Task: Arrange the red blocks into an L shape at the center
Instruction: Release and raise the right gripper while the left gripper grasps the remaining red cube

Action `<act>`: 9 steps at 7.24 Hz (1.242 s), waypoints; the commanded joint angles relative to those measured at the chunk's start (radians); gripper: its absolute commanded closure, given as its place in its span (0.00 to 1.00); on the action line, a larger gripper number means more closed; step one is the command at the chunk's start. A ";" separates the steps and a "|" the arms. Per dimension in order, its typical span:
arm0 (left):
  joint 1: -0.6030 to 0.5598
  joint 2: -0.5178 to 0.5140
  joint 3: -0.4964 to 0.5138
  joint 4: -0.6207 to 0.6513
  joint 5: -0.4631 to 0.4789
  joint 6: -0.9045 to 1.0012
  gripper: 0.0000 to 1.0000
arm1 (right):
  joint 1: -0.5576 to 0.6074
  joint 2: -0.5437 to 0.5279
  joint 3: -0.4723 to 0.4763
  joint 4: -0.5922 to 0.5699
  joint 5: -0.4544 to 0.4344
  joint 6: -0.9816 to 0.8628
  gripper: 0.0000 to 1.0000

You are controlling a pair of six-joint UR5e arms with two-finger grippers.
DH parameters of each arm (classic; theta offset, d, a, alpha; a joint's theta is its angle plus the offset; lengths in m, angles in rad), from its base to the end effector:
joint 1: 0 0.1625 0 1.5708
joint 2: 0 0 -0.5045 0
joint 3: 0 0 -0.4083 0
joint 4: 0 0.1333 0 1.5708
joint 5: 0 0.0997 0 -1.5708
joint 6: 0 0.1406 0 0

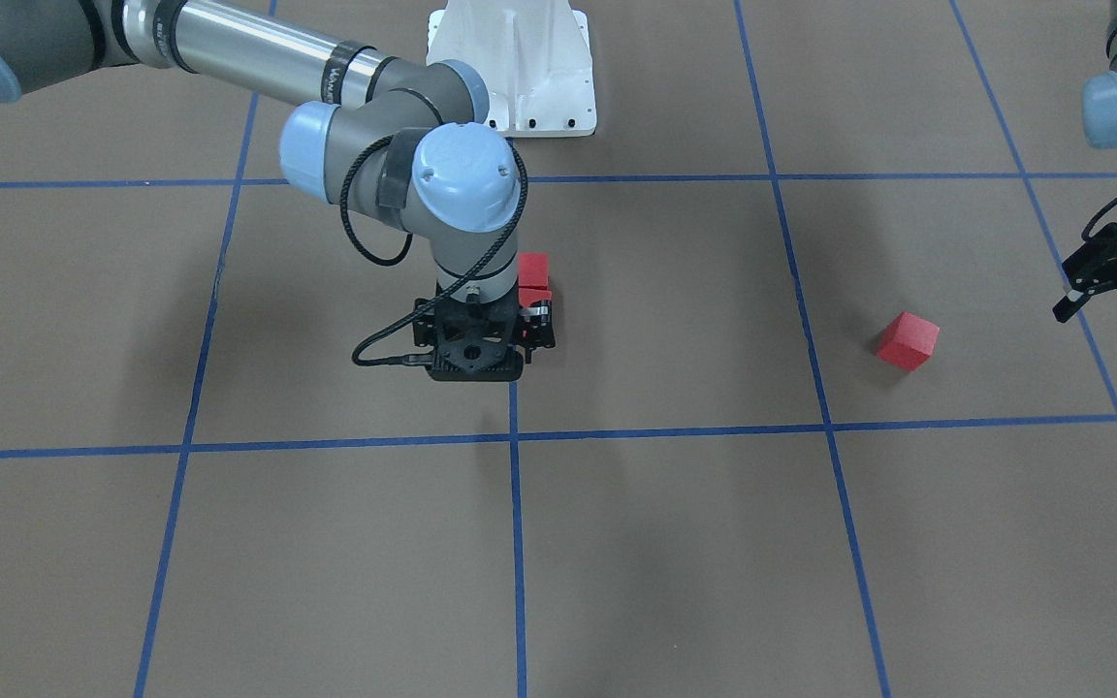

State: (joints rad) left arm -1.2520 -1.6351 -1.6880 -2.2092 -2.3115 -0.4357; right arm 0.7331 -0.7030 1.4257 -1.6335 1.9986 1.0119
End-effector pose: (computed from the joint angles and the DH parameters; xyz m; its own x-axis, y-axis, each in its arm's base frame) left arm 0.1446 -0.5608 0.5902 0.5854 0.3610 -0.7259 0.0366 0.8827 0.4685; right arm -0.5802 -0.6234 0.2585 0.7204 -0.0006 0.6936 -0.0447 0.9979 0.0472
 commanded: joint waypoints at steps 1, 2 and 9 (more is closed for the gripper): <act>0.086 0.009 -0.004 -0.062 0.026 -0.093 0.00 | 0.161 -0.151 0.131 -0.043 0.074 -0.253 0.01; 0.148 0.011 -0.006 -0.070 0.091 -0.127 0.00 | 0.223 -0.208 0.159 -0.043 0.088 -0.360 0.01; 0.362 0.066 0.011 -0.072 0.282 -0.115 0.01 | 0.344 -0.398 0.252 -0.031 0.128 -0.561 0.01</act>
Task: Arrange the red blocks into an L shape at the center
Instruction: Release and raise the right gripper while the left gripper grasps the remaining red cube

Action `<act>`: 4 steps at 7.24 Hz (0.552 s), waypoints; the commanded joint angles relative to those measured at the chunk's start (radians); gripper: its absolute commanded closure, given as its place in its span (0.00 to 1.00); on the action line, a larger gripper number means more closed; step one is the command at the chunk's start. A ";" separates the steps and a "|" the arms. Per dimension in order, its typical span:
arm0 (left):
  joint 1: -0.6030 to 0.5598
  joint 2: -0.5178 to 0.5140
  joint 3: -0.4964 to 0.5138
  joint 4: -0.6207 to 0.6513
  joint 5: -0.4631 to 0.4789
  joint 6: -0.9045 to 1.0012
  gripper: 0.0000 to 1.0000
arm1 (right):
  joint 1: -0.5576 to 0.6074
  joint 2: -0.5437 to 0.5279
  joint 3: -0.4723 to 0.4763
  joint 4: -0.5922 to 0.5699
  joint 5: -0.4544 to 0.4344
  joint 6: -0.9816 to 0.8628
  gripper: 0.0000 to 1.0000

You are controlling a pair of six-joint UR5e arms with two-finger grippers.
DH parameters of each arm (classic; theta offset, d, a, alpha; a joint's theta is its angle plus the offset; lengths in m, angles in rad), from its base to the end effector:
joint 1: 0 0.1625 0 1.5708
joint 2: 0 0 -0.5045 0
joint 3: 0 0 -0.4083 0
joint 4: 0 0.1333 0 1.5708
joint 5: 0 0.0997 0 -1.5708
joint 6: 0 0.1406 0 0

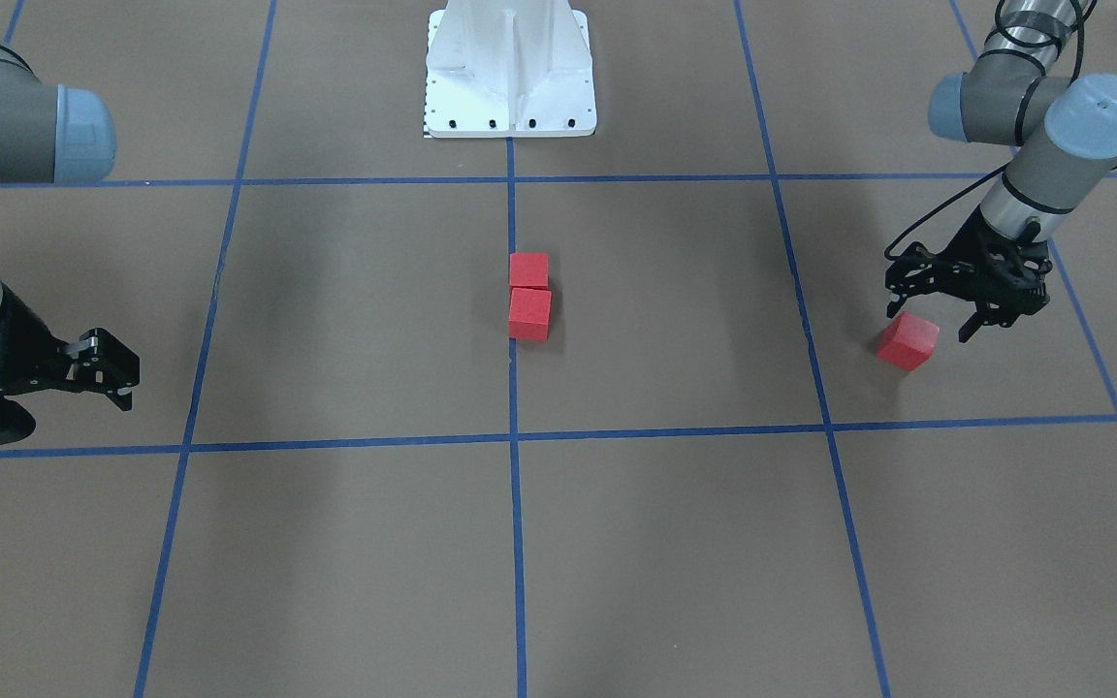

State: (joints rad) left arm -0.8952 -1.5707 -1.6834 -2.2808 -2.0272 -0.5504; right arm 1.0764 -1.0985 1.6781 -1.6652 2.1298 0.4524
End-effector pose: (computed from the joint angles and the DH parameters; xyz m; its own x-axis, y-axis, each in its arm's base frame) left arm 0.2983 -0.4863 0.6340 0.6474 0.4156 -0.6389 -0.1019 0.8779 0.4678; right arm -0.2875 -0.6572 0.4471 0.7491 -0.2173 0.6258 0.1026 0.9713 0.2144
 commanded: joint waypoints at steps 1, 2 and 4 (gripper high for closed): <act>0.005 -0.005 0.019 -0.002 -0.002 0.003 0.01 | 0.000 -0.003 0.000 0.002 -0.007 -0.001 0.01; 0.005 -0.011 0.040 -0.002 -0.004 0.033 0.01 | -0.001 -0.003 0.000 0.002 -0.007 -0.001 0.01; 0.007 -0.015 0.053 -0.002 -0.004 0.043 0.01 | -0.004 -0.003 -0.002 0.002 -0.008 0.002 0.01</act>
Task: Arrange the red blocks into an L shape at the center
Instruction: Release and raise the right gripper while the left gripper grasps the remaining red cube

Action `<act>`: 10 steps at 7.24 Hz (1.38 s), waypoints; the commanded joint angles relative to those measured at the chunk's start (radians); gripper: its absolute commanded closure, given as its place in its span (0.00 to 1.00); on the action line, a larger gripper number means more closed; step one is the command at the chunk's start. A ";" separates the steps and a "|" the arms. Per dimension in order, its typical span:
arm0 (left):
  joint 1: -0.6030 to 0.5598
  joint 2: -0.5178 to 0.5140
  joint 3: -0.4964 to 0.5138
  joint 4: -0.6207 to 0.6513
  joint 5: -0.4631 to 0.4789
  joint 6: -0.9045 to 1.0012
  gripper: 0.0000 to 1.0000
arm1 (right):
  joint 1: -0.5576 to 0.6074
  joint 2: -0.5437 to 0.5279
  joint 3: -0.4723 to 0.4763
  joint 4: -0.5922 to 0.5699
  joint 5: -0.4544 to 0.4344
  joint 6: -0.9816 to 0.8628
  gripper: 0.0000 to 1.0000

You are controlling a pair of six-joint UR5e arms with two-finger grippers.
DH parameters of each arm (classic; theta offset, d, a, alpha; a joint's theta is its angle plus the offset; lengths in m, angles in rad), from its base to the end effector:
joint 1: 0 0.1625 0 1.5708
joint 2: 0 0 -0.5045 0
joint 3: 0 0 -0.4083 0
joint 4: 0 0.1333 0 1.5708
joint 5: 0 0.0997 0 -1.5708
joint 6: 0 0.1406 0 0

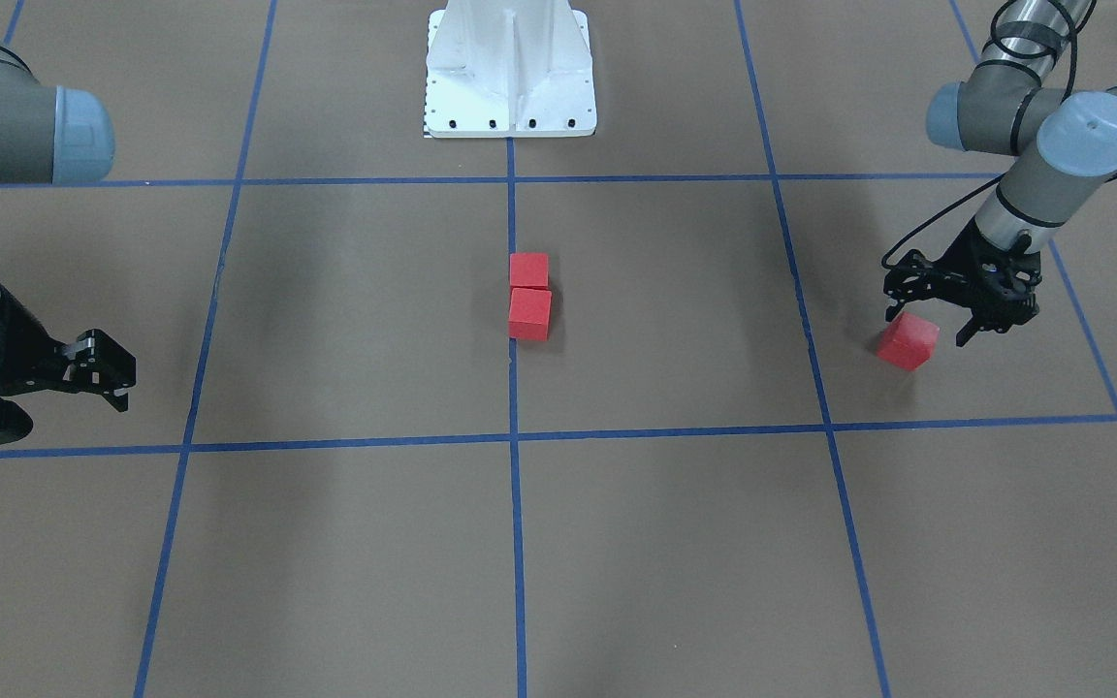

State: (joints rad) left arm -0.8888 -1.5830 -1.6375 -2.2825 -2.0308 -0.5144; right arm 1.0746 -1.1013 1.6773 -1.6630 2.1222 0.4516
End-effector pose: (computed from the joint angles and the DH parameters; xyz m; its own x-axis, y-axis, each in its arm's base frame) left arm 0.3061 -0.4894 0.6525 0.6506 0.4363 -0.6216 -0.1416 0.8738 0.4652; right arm -0.2878 -0.6568 0.4497 0.7535 -0.2180 0.6203 0.1029 0.9709 0.2161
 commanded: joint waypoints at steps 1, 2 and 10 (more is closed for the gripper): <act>0.002 -0.009 0.005 0.003 0.000 0.004 0.19 | -0.004 -0.002 -0.002 0.000 -0.002 0.002 0.01; 0.002 -0.009 0.005 0.004 -0.008 0.004 0.52 | -0.004 0.000 -0.002 0.000 -0.002 0.002 0.01; -0.004 -0.207 -0.070 -0.008 -0.072 0.090 1.00 | -0.007 -0.005 -0.002 0.000 -0.007 0.006 0.01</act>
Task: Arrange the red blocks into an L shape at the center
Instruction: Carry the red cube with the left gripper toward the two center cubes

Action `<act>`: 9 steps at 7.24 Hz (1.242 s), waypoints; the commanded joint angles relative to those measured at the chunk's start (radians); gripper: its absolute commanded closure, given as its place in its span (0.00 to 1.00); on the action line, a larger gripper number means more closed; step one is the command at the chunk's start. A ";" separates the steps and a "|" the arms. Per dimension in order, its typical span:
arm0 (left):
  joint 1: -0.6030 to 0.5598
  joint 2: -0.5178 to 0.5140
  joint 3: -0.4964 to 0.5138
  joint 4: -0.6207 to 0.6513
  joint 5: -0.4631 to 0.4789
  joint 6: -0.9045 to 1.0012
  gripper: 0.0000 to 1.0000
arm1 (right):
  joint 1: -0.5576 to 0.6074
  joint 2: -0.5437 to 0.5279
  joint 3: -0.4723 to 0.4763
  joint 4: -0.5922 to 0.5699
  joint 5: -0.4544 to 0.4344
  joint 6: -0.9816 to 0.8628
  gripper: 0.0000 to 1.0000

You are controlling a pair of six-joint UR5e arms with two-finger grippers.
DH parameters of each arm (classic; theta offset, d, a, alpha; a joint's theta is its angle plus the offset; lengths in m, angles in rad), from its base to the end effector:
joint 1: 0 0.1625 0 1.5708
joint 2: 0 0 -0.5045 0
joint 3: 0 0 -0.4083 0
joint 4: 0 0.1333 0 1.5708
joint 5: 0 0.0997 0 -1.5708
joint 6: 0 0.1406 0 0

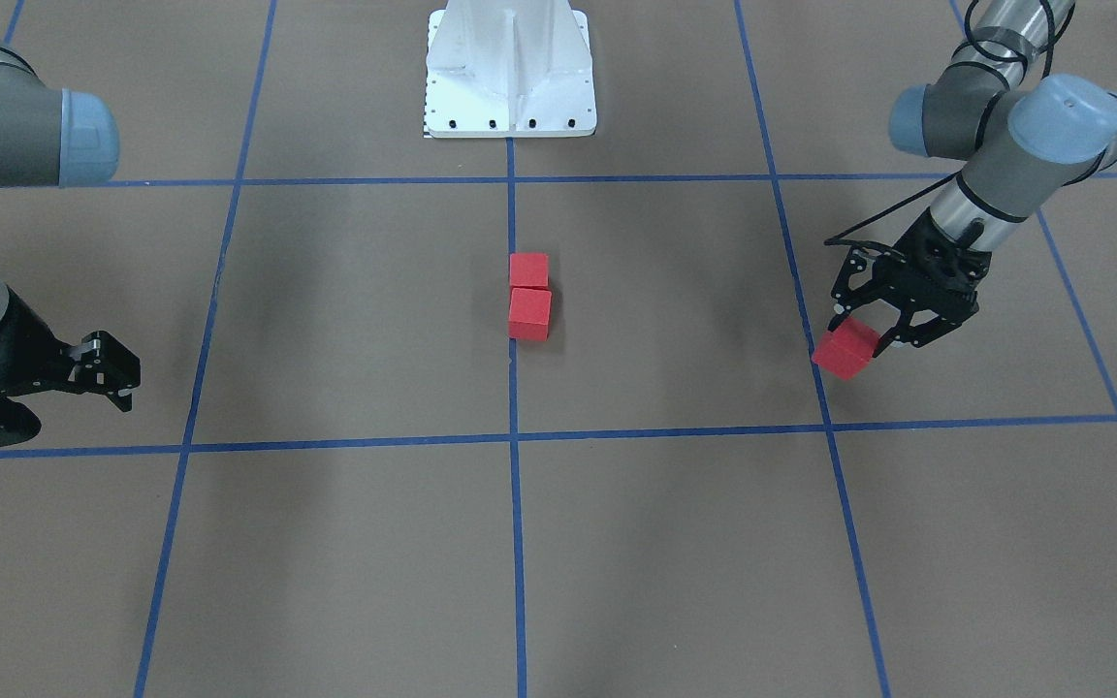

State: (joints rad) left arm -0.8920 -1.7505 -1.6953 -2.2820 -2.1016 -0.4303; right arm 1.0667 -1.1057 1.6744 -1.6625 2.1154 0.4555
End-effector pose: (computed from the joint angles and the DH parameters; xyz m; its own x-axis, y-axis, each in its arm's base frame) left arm 0.3505 -0.5335 0.5158 0.5027 0.6252 -0.5970 -0.1335 0.7385 0.6609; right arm -0.2920 -0.6545 0.4546 0.7582 -0.2159 0.6153 0.1064 0.9719 0.2098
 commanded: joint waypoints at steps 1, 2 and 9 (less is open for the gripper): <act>-0.001 -0.037 -0.017 -0.048 0.009 0.015 1.00 | 0.001 -0.003 0.002 0.001 0.000 0.003 0.01; 0.001 -0.043 -0.018 -0.072 0.052 0.025 1.00 | -0.001 -0.003 0.004 0.000 0.000 0.005 0.01; 0.038 -0.056 -0.029 0.063 -0.064 0.703 1.00 | -0.001 -0.011 0.004 0.001 0.000 0.006 0.01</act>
State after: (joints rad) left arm -0.8617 -1.7830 -1.7158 -2.3008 -2.1502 0.1400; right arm 1.0673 -1.1116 1.6782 -1.6620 2.1154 0.4613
